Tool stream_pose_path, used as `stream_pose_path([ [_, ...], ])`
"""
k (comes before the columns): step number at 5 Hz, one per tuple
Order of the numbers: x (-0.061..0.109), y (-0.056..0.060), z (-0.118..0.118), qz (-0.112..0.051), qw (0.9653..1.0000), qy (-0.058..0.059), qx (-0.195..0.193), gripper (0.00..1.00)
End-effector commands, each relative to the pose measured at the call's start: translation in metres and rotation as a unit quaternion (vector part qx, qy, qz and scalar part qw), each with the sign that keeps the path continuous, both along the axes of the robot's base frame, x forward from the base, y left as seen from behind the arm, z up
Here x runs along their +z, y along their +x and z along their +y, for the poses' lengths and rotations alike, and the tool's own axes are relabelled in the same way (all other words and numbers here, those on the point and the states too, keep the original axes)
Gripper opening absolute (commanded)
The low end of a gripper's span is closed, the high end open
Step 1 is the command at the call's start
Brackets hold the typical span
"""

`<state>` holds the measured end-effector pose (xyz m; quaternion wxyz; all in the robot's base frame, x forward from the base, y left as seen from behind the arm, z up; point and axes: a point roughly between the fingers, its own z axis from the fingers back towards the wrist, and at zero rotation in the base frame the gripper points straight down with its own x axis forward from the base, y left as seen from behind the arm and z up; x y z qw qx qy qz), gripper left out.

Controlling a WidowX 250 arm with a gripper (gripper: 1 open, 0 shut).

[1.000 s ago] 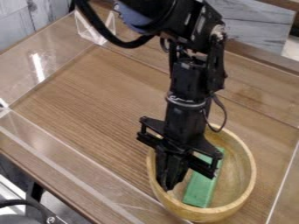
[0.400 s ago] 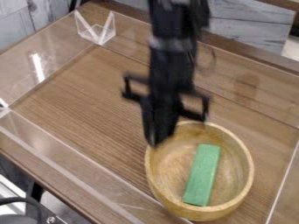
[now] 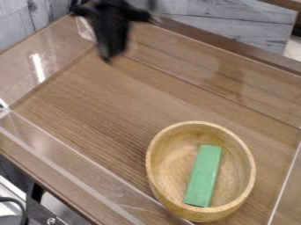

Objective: Remove the green block from inside the brown bowl and put it on the table

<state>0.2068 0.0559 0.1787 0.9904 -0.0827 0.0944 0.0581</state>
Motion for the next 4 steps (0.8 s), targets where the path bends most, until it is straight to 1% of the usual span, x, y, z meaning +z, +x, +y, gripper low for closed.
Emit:
stream_pose_path([
  [1,0.002,0.014,0.036,-0.032,0.9993,0.011,-0.017,0.00],
  [2,-0.019,0.017,0.026,-0.033,0.9984,0.010,-0.044,0.00],
  [3,-0.036,0.019,0.001,-0.032,0.9967,0.010,-0.074,0.00],
  [4,-0.050,0.022,-0.027,-0.033,0.9946,0.015,-0.098,0.00],
])
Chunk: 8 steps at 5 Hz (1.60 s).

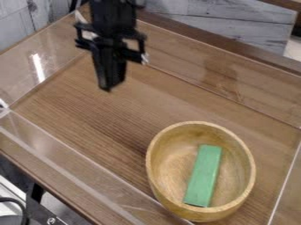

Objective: Remove the green block from inside the brown bowl and put it on the table

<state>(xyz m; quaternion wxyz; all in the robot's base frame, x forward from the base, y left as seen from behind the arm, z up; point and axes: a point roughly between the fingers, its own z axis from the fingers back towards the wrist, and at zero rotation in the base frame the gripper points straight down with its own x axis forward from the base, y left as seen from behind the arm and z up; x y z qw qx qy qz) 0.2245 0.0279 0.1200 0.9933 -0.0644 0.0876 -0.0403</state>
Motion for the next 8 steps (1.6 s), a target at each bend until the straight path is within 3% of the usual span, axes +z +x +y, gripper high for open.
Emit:
stream_pose_path([
  [1,-0.010,0.007,-0.013,-0.022,0.9996,0.008,-0.015,0.00],
  [3,-0.023,0.003,-0.051,-0.032,0.9980,0.017,-0.053,0.00],
  [4,-0.019,-0.001,-0.059,-0.042,0.9964,0.022,-0.070,1.00],
  [5,-0.011,-0.001,-0.054,-0.047,0.9966,0.020,-0.065,0.00],
  [7,0.007,-0.002,-0.041,-0.061,0.9965,0.020,-0.053,0.00],
  [8,0.021,0.000,-0.042,-0.073,0.9957,0.028,-0.050,0.00],
])
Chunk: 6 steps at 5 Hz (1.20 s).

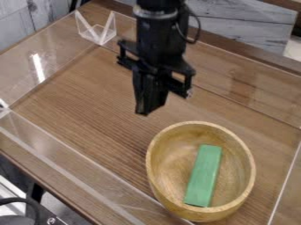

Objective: Remove the green block from inside the brown bowl and put it on the table

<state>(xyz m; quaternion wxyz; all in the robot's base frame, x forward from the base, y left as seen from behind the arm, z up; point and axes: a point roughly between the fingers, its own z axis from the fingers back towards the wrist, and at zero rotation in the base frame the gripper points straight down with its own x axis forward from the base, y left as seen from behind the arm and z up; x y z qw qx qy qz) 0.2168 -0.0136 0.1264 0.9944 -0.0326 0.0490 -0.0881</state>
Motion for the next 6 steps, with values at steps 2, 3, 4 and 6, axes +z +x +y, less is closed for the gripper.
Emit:
stream_pose_path([
  [2,0.005,0.002,0.001,-0.047,0.9988,0.012,-0.003,0.00],
  [3,-0.002,0.001,0.002,-0.055,0.9983,0.017,-0.009,1.00],
  [4,-0.004,-0.003,-0.017,-0.062,0.9979,0.011,-0.011,1.00],
  [6,-0.018,-0.014,-0.070,-0.084,0.9962,0.002,-0.024,1.00],
])
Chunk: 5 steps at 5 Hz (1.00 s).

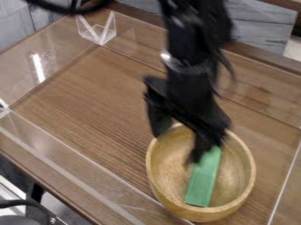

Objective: Remove the green block from inside the brown bowl and put it on the table

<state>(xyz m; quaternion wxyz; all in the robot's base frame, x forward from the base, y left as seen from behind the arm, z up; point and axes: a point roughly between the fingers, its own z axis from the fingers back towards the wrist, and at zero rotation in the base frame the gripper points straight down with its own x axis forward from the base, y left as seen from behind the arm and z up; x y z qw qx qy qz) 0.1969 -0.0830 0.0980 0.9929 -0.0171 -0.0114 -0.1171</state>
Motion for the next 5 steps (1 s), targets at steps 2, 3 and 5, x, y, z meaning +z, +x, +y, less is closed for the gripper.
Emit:
stream_pose_path([
  [2,0.006,0.020,0.004,-0.049,0.9987,-0.004,0.014,1.00],
  [3,0.018,0.042,0.038,-0.057,0.9978,-0.007,0.035,1.00],
  [5,-0.014,0.011,-0.014,-0.083,0.9965,-0.011,0.005,1.00],
])
